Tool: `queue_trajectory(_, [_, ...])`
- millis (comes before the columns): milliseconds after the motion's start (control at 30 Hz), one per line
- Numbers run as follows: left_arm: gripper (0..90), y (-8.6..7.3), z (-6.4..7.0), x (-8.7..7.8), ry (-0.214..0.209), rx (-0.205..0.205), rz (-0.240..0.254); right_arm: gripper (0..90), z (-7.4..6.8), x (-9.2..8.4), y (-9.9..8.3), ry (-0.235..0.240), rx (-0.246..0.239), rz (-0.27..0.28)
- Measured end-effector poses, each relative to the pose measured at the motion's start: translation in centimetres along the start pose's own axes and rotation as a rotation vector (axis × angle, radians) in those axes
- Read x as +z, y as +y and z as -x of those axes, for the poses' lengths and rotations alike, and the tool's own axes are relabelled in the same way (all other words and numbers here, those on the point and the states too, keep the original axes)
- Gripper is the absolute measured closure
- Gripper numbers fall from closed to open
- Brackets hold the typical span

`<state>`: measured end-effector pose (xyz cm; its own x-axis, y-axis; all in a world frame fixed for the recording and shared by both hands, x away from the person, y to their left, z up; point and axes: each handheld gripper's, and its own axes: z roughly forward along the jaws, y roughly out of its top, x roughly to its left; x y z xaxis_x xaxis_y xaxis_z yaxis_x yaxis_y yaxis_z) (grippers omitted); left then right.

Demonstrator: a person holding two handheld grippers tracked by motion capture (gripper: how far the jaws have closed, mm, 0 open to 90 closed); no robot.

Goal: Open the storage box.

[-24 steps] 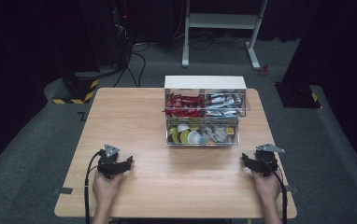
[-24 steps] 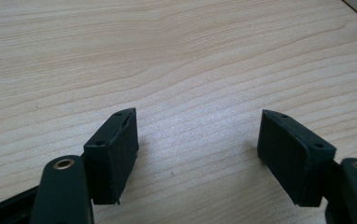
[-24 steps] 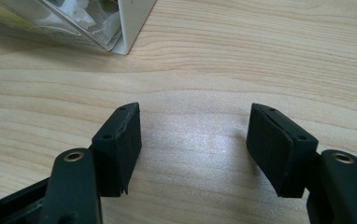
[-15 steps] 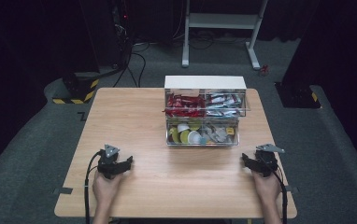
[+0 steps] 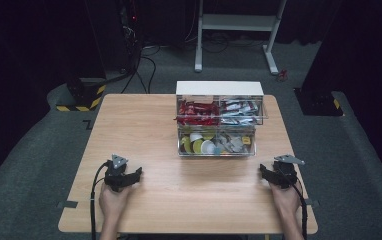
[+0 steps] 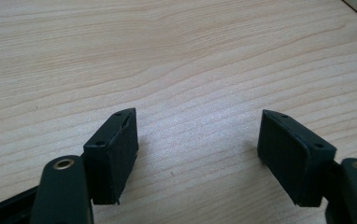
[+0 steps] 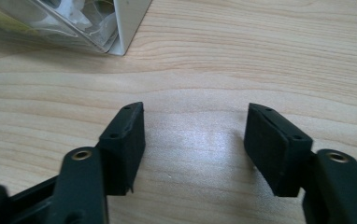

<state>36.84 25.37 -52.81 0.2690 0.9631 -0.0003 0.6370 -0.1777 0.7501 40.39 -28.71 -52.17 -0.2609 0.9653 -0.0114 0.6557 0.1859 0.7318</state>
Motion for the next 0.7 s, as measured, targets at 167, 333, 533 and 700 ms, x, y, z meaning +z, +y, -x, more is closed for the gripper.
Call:
queue_trajectory(167, [29.3, 0.0, 0.0, 0.0, 0.001, 0.0, 0.0, 46.4, 0.2, -0.3, 0.0, 0.016, 0.027, -0.006])
queue_trajectory(333, [29.2, 0.0, 0.0, 0.0, 0.0, 0.0, 0.0, 48.1, -0.1, -0.9, 0.1, 0.052, 0.039, 0.021])
queue_trajectory(533, [29.2, 0.0, 0.0, 0.0, 0.0, 0.0, 0.0, 48.7, -0.4, -2.2, 0.8, 0.081, 0.019, 0.064])
queue_trajectory(700, [29.2, 0.0, 0.0, 0.0, 0.0, 0.0, 0.0, 49.4, -0.4, -2.8, 1.1, 0.101, 0.017, 0.086])
